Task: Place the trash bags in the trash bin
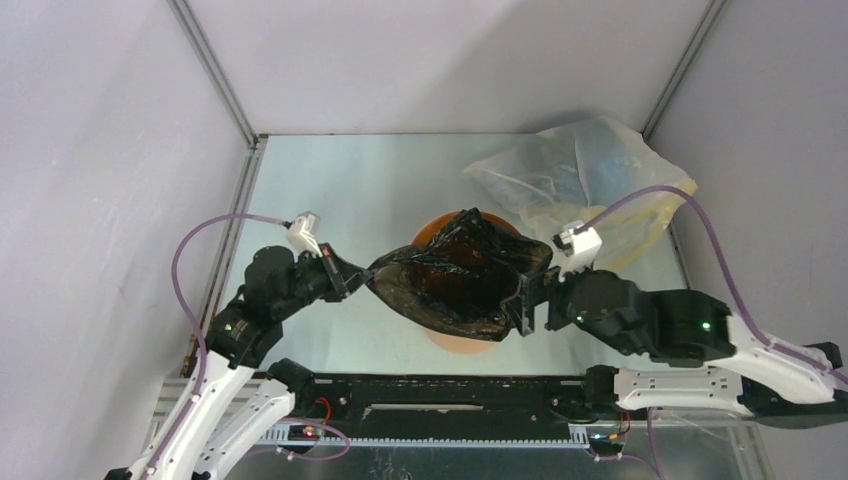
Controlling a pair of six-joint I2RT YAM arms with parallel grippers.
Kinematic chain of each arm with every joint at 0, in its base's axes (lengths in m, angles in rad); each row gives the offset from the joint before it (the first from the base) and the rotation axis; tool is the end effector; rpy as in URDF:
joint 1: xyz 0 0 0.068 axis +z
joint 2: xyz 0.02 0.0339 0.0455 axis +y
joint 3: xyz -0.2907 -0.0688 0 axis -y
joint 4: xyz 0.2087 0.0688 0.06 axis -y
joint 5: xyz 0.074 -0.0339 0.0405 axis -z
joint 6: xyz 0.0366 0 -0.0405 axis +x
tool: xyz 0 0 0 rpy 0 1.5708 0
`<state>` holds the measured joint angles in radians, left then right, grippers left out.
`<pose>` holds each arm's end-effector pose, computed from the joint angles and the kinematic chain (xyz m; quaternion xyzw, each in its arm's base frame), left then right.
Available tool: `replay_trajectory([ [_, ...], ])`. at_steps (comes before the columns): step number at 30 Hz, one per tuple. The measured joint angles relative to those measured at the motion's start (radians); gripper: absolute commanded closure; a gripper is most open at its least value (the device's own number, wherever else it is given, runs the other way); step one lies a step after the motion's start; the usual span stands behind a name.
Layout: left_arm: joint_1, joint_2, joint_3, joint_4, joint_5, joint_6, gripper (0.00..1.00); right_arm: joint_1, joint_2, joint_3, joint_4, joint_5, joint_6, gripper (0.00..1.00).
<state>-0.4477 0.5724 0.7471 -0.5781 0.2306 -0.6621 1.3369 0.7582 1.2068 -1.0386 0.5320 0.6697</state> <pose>0.0609 -0.0385 0.3233 -0.0256 0.8309 -0.3700 0.4147 0.0317 0.0528 0.3992 -0.1617 0.8447 0.2585 0.4398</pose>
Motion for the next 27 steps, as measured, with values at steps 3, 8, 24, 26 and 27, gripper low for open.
replay_trajectory([
  [3, 0.0, -0.002, -0.002, 0.003, -0.008, 0.0, 1.0, 0.017, 0.06, -0.001, 0.0, 0.104, 0.04, 0.15],
  [8, 0.0, -0.013, -0.019, 0.016, -0.016, 0.0, 1.0, 0.019, 0.113, -0.008, -0.039, 0.198, 0.102, 0.36],
  [24, 0.0, 0.017, -0.1, 0.084, -0.018, -0.001, 1.0, -0.029, 0.004, -0.203, -0.151, 0.186, 0.21, 0.67],
  [26, 0.0, 0.046, -0.113, 0.111, -0.018, -0.001, 1.0, -0.085, 0.005, -0.238, -0.122, 0.166, 0.192, 0.68],
  [27, 0.0, 0.061, -0.116, 0.121, -0.018, -0.001, 1.0, -0.117, 0.01, -0.264, -0.09, 0.148, 0.177, 0.68],
])
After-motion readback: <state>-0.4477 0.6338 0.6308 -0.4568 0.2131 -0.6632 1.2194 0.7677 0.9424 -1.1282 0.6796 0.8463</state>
